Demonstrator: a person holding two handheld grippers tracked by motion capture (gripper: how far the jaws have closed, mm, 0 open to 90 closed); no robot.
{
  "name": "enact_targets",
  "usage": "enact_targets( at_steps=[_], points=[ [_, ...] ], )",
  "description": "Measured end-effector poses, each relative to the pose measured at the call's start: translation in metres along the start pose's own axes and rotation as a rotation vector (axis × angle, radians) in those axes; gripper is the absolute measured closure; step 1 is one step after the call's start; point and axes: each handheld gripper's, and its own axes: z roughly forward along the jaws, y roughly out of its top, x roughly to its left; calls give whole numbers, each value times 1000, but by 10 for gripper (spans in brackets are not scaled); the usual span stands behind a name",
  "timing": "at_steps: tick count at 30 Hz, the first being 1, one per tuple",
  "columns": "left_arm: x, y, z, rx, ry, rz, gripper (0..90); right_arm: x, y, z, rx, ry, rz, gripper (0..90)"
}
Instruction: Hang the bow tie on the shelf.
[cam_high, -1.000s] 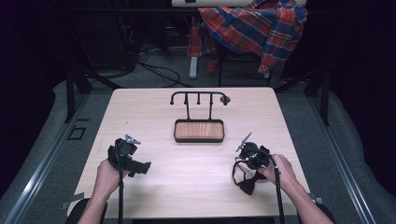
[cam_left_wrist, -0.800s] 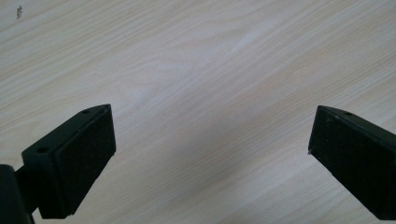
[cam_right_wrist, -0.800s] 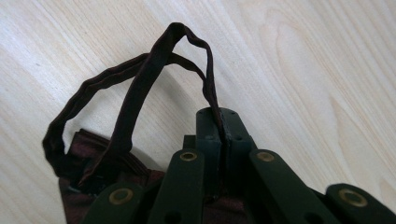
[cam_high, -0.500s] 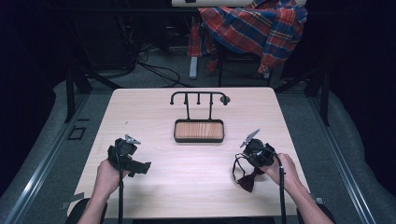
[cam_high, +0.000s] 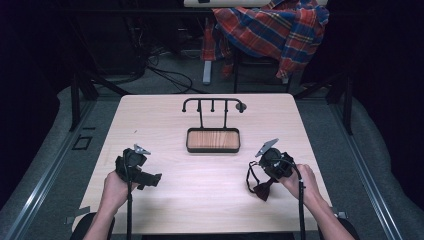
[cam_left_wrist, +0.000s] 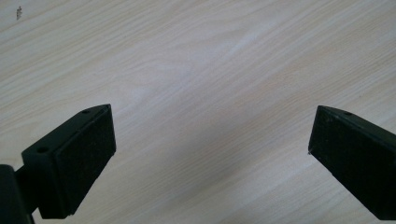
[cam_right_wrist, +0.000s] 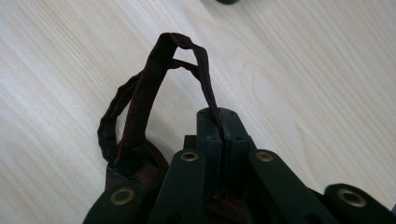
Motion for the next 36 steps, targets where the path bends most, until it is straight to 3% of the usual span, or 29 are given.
enact_targets(
  at_steps=[4,26,36],
  points=[
    [0,0,0,2,-1,0,8,-1,1,-4,-43,-10,12,887],
    [0,-1,0,2,1,0,8,-5,16,-18,-92,-55,-6,887],
    [-1,-1,0,3,2,-2,8,-12,26,-20,-110,-51,7,887]
  ],
)
